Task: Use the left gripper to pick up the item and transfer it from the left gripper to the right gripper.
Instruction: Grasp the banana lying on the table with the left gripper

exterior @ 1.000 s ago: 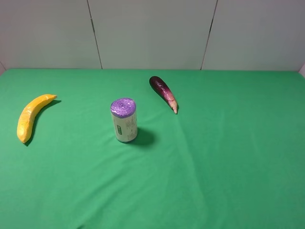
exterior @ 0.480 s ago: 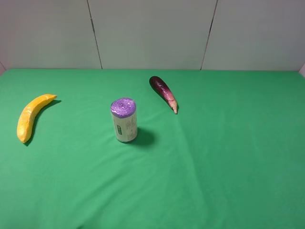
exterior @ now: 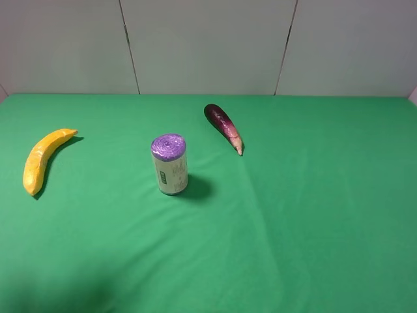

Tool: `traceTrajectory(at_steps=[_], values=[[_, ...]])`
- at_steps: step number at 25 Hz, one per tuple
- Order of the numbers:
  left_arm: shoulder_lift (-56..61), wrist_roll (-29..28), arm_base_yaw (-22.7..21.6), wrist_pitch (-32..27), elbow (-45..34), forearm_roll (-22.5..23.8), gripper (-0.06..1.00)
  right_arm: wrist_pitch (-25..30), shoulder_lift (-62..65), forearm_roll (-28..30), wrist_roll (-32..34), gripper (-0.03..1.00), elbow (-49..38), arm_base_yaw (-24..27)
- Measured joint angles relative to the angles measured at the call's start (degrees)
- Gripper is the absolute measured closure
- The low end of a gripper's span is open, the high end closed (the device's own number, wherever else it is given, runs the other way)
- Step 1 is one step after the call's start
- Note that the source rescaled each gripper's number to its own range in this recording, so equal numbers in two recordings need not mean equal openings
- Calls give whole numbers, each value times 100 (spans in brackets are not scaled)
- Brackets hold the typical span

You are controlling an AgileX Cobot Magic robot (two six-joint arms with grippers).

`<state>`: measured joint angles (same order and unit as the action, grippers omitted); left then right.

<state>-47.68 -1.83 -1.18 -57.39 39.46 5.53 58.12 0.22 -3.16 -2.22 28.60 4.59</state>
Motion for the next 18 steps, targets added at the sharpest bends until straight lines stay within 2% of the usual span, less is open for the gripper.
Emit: traceTrajectory(at_steps=[7,11,18], values=[[-1174,-229,0,526,0,363,-4,0,0,0,0,-3,0,0],[-1897,-402,0,1071,0,553,-5,0,0,0,0,-3,0,0],[-3166,-507,0,1830,114,599,-5,0,0,0,0,-3,0,0]])
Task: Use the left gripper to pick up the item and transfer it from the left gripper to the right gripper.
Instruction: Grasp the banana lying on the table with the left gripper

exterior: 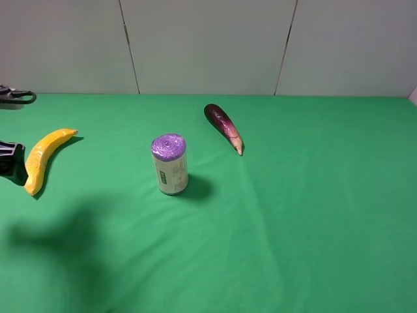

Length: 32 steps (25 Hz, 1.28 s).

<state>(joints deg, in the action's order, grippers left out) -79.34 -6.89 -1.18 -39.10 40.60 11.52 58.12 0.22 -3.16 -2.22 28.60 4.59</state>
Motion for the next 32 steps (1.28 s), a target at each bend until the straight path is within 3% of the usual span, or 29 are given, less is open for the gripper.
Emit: traceTrajectory(at_steps=[17,32], values=[[-1740,-127,-477,1456,323,27,-5,0,0,0,0,-3,0,0],[-2689,-110,-471,1688,800,-136,-5,0,0,0,0,-3,0,0]])
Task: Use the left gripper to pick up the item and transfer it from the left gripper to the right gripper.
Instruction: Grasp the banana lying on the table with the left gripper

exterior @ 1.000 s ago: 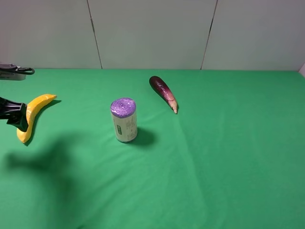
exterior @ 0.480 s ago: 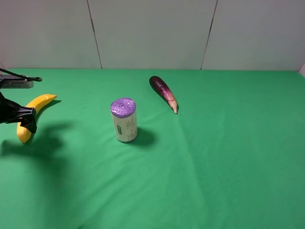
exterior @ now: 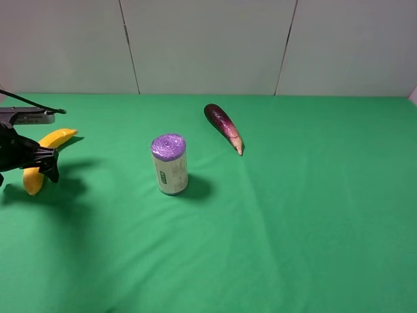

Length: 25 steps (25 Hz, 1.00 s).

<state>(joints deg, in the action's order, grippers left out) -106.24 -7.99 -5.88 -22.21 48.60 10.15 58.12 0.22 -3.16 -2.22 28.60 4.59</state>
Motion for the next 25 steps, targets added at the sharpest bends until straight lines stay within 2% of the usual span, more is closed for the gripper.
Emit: traceTrajectory(at_steps=[6,8,10,13,17,18,19,25], values=[[-28,0,0,5,0,-74,-5,0,0,0,0,-3,0,0],[-28,0,0,5,0,-74,-1,0,0,-2,0,-3,0,0],[-28,23,0,5,0,-74,9,0,0,-2,0,-3,0,0],[-28,28,0,5,0,-79,35,-5,0,-2,0,-3,0,0],[-28,28,0,-11,0,-84,74,-5,0,-2,0,-3,0,0],[-28,23,0,-11,0,-86,88,-5,0,-2,0,-3,0,0],[-28,22,0,-11,0,-85,94,-5,0,-2,0,-3,0,0],[-28,5,0,-11,0,-91,94,-5,0,-2,0,-3,0,0]])
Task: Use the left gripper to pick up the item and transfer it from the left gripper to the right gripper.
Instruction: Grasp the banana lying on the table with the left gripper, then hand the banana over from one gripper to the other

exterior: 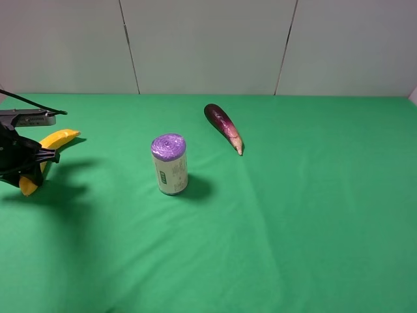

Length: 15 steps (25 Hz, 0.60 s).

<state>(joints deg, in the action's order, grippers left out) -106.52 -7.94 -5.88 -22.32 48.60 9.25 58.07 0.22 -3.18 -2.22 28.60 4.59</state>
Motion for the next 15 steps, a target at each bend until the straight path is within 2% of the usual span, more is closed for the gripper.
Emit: traceTrajectory(at_steps=[9,15], values=[[0,-6,0,-134,0,194,94,0,0,0,0,-3,0,0],[0,-78,0,-729,187,206,94,0,0,0,0,-3,0,0]])
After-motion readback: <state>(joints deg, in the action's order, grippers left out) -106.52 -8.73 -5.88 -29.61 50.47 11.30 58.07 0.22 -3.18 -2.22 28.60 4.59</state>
